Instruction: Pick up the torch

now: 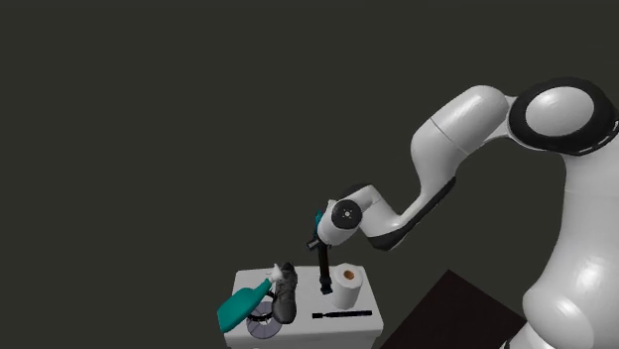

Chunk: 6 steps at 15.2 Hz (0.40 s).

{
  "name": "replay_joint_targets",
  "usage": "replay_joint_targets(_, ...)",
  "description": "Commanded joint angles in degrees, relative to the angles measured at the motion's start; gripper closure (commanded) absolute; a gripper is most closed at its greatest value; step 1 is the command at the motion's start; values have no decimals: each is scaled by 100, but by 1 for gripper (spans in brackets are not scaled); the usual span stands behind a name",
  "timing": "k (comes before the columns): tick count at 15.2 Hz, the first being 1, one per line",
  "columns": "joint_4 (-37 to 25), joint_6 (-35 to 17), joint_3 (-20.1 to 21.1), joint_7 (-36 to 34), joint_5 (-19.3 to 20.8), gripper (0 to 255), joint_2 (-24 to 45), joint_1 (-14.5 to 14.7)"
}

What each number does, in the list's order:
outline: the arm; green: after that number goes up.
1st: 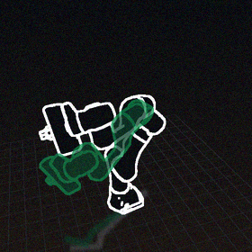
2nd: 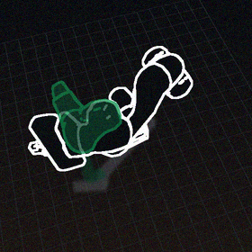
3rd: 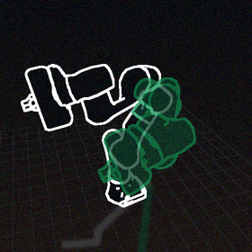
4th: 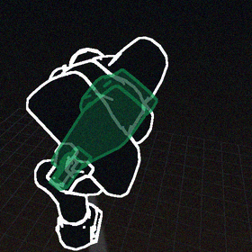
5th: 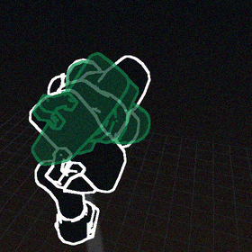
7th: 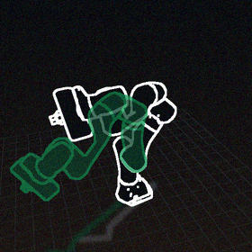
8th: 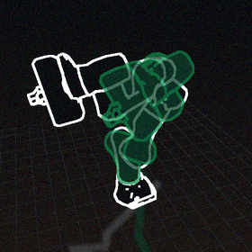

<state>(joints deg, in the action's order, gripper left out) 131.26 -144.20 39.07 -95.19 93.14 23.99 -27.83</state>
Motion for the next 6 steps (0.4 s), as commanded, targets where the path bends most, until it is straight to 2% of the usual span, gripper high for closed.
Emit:
replay_joint_targets(1,48,-60,64,170,-208,255,-172,-66)
replay_joint_targets(4,119,-145,163,428,-531,255,-428,-161)
replay_joint_targets(6,123,-149,168,442,-548,255,-441,-166)
